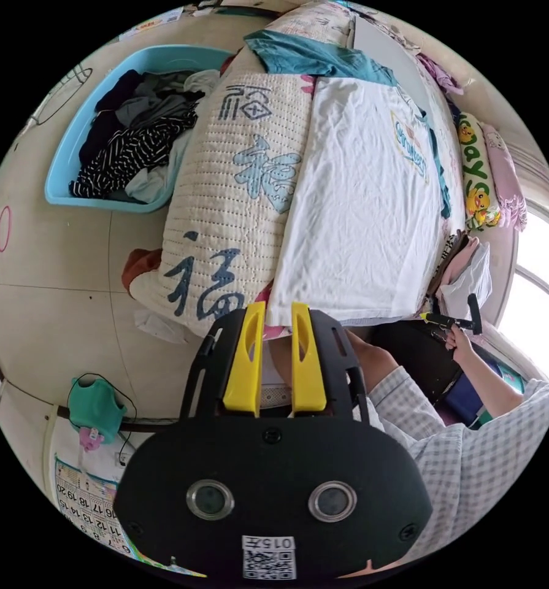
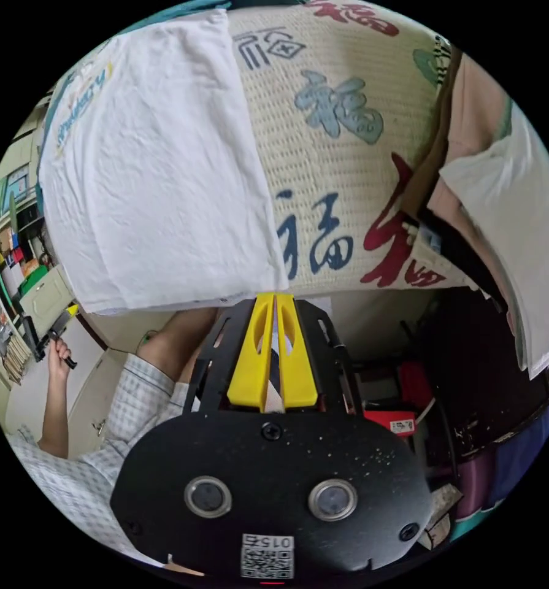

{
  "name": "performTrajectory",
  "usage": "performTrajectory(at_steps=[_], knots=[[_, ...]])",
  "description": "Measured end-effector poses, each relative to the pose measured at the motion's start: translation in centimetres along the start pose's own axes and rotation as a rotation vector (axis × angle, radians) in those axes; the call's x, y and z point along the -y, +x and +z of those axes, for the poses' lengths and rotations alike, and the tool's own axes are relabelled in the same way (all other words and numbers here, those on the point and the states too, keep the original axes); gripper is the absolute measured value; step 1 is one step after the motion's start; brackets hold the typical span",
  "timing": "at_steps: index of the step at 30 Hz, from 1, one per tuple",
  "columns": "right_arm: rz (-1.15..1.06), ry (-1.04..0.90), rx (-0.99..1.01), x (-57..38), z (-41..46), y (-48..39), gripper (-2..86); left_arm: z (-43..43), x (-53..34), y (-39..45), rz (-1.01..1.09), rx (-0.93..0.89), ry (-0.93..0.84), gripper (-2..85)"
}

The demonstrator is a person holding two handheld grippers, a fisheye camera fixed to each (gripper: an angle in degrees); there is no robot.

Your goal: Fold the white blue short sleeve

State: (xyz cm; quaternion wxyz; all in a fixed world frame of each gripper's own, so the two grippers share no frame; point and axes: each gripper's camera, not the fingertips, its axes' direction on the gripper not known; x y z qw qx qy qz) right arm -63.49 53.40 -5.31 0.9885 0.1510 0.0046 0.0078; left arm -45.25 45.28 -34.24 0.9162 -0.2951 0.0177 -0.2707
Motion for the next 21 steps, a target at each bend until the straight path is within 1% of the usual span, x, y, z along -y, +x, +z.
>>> performTrajectory(at_steps=[2,4,5,6,7,8,10,13,17,19,21], knots=[[-0.036,-0.002,0.001,1.3,0.2,-1.4,-0.6,1.0,0.4,1.2,-0.001,0.015,-0.014,5.0],[-0.054,-0.042,-0.047,2.7,1.4,-2.7,-0.6,1.8,0.7,2.9,0.008,0.067,-0.008,2.6],[-0.057,-0.087,-0.105,3.6,2.8,-3.3,-0.6,1.9,0.9,3.5,0.016,0.081,-0.009,2.4],[-0.035,-0.17,-0.192,4.3,5.1,-3.6,-0.6,2.1,1.2,5.0,0.046,0.131,-0.019,1.9],[-0.023,-0.207,-0.231,4.6,6.3,-3.6,-0.6,2.5,1.5,6.8,0.085,0.205,-0.026,1.6],[-0.024,-0.21,-0.263,4.8,7.6,-4.0,-0.6,2.7,1.6,7.7,0.102,0.244,-0.027,1.5],[-0.019,-0.197,-0.304,5.0,8.8,-4.4,-0.6,3.6,1.7,11.2,0.14,0.379,-0.011,1.3],[-0.034,-0.176,-0.331,5.1,10.5,-4.2,-0.6,4.4,1.8,14.4,0.127,0.47,0.027,1.1],[-0.055,-0.173,-0.278,5.4,12.9,-2.1,-0.5,4.8,3.1,17.0,0.08,0.477,-0.021,1.3],[-0.082,-0.202,-0.234,5.9,14.0,-0.8,-0.3,4.4,4.2,18.1,0.048,0.431,-0.069,2.0],[-0.089,-0.226,-0.14,6.5,15.3,1.8,0.2,3.8,4.4,18.4,-0.002,0.376,-0.098,3.2]])
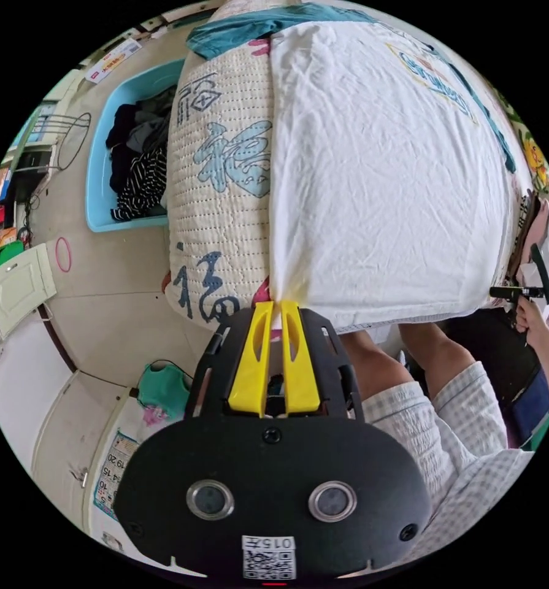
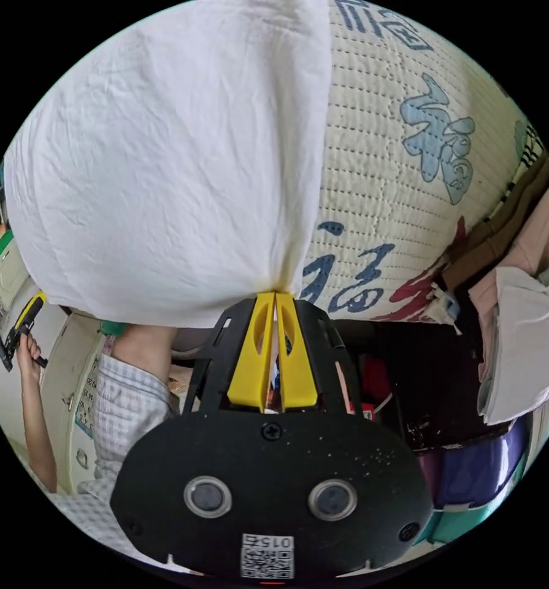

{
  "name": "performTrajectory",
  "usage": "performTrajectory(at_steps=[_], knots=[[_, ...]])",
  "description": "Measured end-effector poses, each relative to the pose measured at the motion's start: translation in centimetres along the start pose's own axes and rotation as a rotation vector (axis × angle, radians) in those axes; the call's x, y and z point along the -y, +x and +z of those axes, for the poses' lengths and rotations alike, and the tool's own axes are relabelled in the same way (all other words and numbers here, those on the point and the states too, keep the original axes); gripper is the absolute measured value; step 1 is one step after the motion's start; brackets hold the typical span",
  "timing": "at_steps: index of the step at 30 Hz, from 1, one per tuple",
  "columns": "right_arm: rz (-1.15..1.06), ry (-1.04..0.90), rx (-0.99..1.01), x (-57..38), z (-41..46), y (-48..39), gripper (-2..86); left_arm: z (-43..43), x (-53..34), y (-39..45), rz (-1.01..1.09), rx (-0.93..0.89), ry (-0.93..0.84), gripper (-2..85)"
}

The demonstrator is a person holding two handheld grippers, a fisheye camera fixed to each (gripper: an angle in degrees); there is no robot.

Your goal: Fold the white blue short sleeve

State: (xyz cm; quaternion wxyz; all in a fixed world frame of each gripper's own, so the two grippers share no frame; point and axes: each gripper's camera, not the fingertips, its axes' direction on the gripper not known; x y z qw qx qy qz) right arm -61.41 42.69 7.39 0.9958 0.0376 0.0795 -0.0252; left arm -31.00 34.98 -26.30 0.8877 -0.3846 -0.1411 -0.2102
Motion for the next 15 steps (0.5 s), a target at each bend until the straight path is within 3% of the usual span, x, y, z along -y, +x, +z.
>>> performTrajectory(at_steps=[3,6,9,15], knots=[[0.006,0.048,0.13,-0.5,1.7,3.5,2.3,-2.3,-0.4,-0.2,-0.148,-0.067,-0.025,6.9],[-0.03,0.138,0.26,-1.9,2.6,7.1,7.0,-7.6,-0.1,2.8,-0.204,-0.069,0.099,7.5],[-0.052,0.258,0.346,-2.2,2.5,10.8,7.6,-13.0,3.3,10.5,-0.082,-0.058,0.246,7.7],[-0.093,0.479,0.492,3.5,1.3,18.1,7.6,-18.9,16.7,34.1,0.343,-0.27,0.419,8.7]])
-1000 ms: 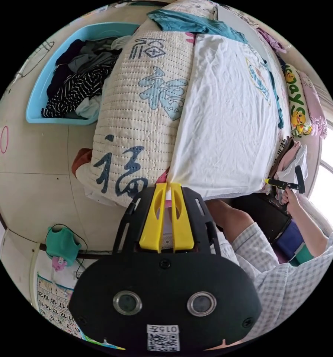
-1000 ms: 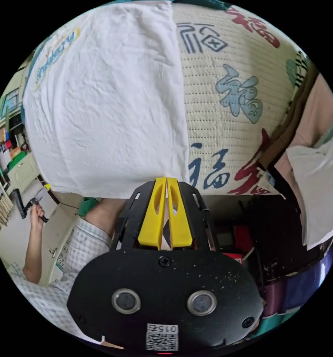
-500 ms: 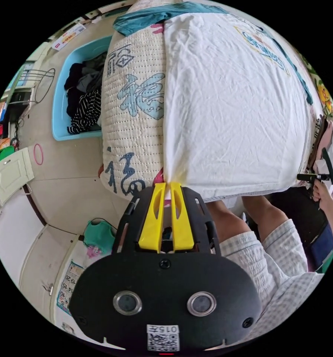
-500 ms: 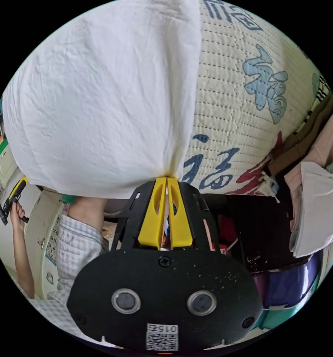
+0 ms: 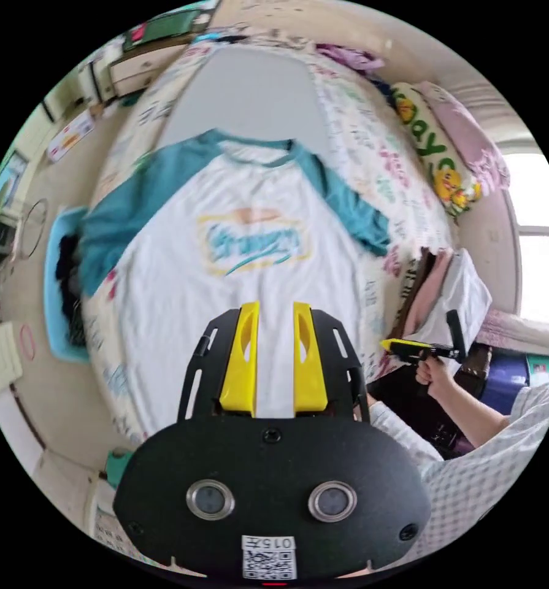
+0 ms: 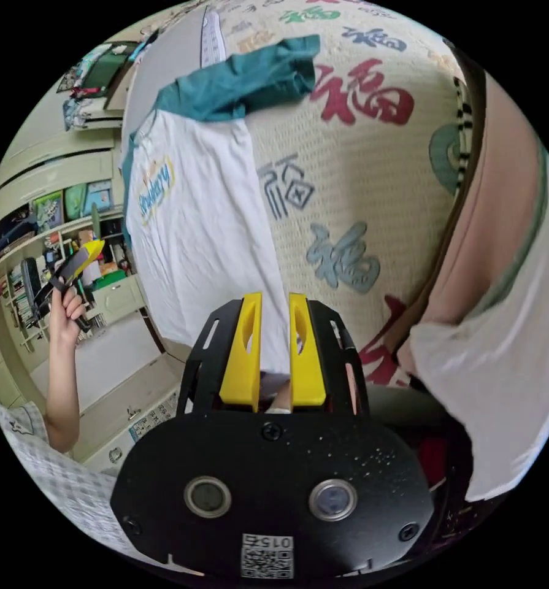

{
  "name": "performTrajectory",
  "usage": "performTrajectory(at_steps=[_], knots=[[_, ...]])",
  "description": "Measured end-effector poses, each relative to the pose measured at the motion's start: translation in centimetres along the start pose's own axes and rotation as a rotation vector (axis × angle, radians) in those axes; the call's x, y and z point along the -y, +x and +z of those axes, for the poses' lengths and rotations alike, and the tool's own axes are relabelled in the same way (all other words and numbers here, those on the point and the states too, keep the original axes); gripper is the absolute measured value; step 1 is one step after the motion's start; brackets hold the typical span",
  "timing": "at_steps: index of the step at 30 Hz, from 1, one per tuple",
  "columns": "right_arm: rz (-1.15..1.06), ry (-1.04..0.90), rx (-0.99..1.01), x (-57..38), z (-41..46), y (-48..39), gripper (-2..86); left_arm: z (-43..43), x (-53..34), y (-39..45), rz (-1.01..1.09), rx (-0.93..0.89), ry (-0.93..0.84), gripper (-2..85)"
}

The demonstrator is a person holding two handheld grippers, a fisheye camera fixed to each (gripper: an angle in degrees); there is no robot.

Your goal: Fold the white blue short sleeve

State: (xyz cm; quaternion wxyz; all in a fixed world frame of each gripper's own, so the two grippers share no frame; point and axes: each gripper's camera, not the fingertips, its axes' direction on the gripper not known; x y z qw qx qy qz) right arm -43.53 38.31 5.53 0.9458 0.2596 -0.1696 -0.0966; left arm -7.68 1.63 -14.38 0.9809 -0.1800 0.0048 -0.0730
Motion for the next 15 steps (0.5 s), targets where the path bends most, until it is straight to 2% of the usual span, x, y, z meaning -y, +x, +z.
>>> performTrajectory(at_steps=[2,4,6,11,13,15], knots=[[-0.006,0.047,0.037,2.1,0.0,2.5,7.7,3.6,6.1,5.1,0.084,-0.065,-0.019,9.1],[0.002,0.08,0.065,4.0,0.4,5.1,7.7,8.8,13.4,10.9,0.145,-0.135,-0.112,9.2],[0.001,0.115,0.104,5.8,1.2,8.4,7.8,12.2,17.8,14.5,0.175,-0.127,-0.157,9.4],[-0.017,0.152,0.148,7.8,3.5,13.7,7.8,19.4,24.2,20.1,0.158,0.01,-0.314,10.3],[-0.011,0.167,0.161,8.3,4.4,15.4,7.8,20.6,25.1,21.8,0.184,0.158,-0.32,8.0],[-0.009,0.193,0.187,8.9,5.4,17.5,7.8,20.7,25.5,22.7,0.219,0.187,-0.324,4.4]])
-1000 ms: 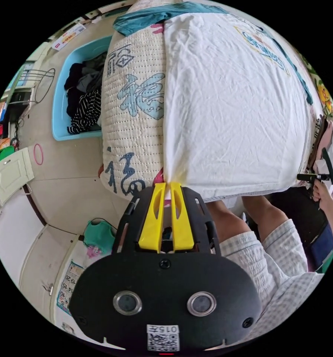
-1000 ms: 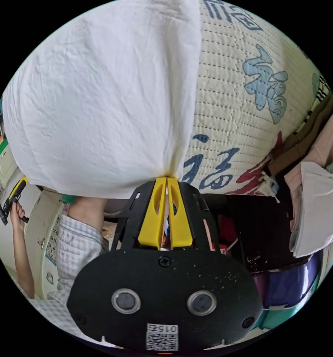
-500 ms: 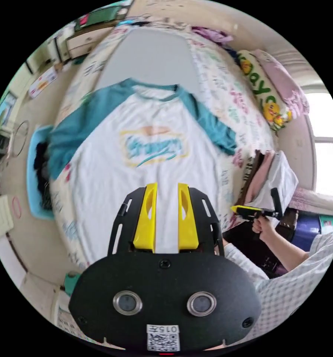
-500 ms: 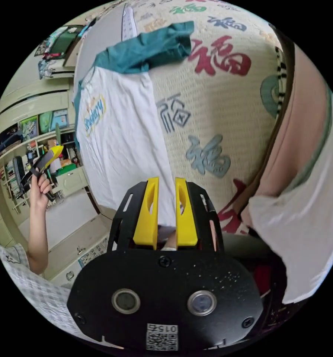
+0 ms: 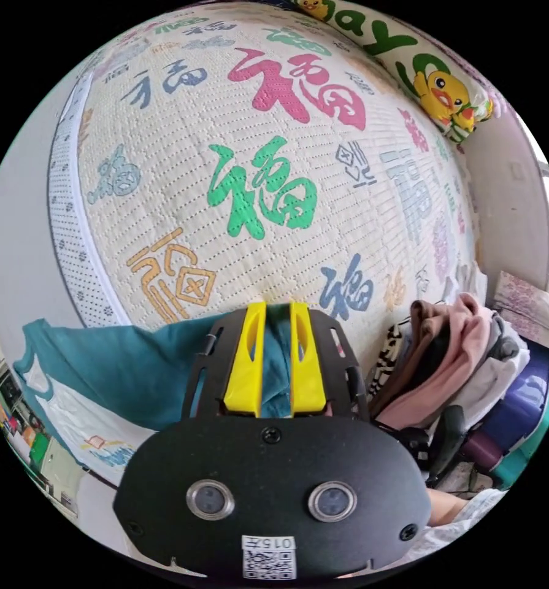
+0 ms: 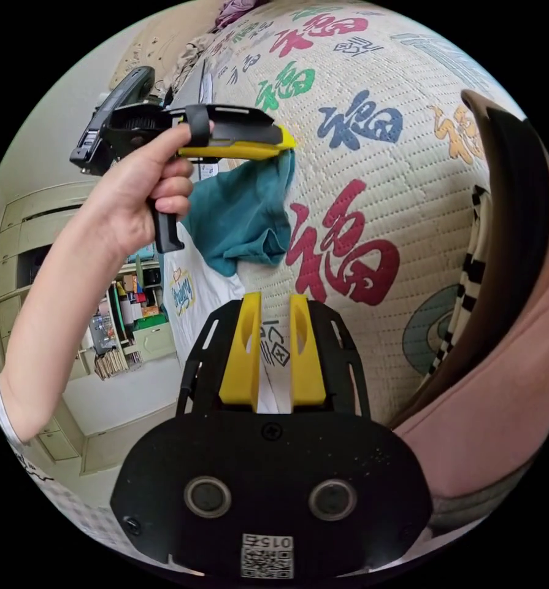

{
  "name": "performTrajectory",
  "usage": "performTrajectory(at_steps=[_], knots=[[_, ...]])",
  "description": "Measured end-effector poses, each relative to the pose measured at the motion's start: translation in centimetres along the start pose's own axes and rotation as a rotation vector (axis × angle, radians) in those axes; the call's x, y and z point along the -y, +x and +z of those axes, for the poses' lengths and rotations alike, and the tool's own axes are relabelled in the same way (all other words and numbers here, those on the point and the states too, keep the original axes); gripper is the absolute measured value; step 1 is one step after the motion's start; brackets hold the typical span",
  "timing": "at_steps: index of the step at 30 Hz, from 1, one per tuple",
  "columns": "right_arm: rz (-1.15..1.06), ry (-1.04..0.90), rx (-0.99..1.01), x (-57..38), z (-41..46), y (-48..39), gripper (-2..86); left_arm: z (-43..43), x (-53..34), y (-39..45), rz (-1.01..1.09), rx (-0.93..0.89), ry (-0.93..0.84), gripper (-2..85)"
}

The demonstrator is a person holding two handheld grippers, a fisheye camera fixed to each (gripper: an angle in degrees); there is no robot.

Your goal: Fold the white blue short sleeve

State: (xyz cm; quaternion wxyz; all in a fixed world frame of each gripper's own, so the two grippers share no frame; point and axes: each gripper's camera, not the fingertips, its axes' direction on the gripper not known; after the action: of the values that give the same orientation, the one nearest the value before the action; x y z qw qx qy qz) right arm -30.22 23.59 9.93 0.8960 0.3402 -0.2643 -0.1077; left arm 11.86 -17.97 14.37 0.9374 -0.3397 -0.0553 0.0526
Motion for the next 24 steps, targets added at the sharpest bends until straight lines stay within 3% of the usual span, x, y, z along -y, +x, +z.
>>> performTrajectory(at_steps=[11,24], knots=[[-0.071,0.051,0.025,4.0,4.1,5.8,9.3,-6.2,0.3,-2.8,-0.041,-0.141,0.199,0.2],[0.151,0.039,0.09,9.4,6.5,10.4,9.7,-7.0,-1.1,-5.1,-0.073,-0.313,0.264,-0.1]])
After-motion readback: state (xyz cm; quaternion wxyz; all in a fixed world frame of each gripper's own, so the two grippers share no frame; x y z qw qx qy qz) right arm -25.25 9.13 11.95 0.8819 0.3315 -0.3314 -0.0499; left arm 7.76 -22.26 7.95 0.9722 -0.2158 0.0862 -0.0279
